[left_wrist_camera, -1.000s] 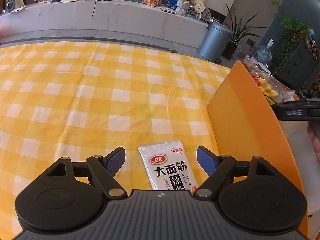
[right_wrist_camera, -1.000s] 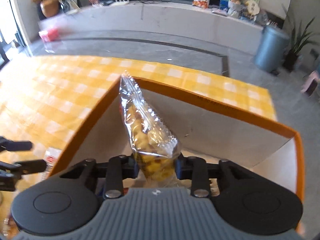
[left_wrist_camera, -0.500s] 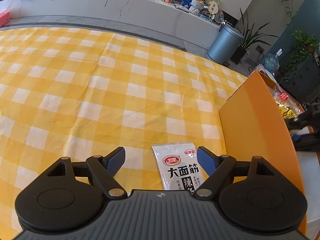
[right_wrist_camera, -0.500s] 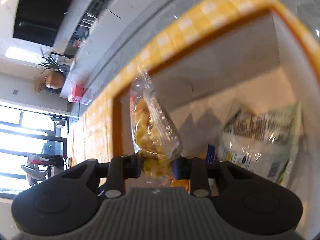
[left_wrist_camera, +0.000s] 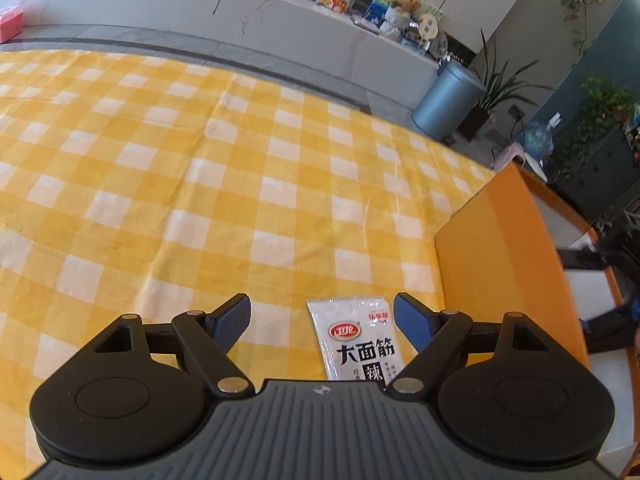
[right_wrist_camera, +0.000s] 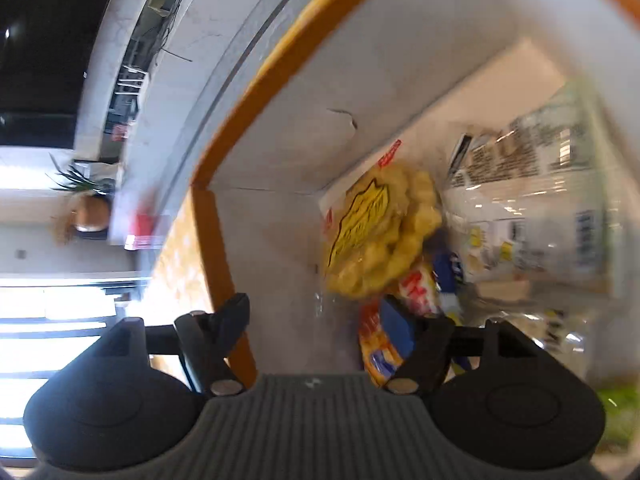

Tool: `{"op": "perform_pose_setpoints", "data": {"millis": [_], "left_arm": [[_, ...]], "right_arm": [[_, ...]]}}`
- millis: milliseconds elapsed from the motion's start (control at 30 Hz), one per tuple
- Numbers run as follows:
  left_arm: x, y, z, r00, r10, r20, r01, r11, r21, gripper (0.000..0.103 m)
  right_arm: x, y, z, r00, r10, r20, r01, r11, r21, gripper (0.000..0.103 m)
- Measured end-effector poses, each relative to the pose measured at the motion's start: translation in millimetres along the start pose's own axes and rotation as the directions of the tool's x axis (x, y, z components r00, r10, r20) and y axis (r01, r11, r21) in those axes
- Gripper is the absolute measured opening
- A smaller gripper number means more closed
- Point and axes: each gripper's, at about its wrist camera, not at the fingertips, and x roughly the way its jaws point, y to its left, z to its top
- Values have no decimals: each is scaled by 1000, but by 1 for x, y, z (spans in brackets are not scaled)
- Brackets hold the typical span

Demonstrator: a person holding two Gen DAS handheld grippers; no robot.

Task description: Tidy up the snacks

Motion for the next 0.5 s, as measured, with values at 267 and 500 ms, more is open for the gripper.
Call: {"op": "perform_pose_setpoints", "data": {"millis": [267,500], "left_arm": [[-24,11,12,995,98,15,-98,995,3,95],[-23,40,21,960,278,-16,-278,961,-4,90]], "right_arm": [[-65,57,-54,982,-146,122,170,959,-227,72],[-67,111,-110,989,-56,134,115,868,-484,71]]}}
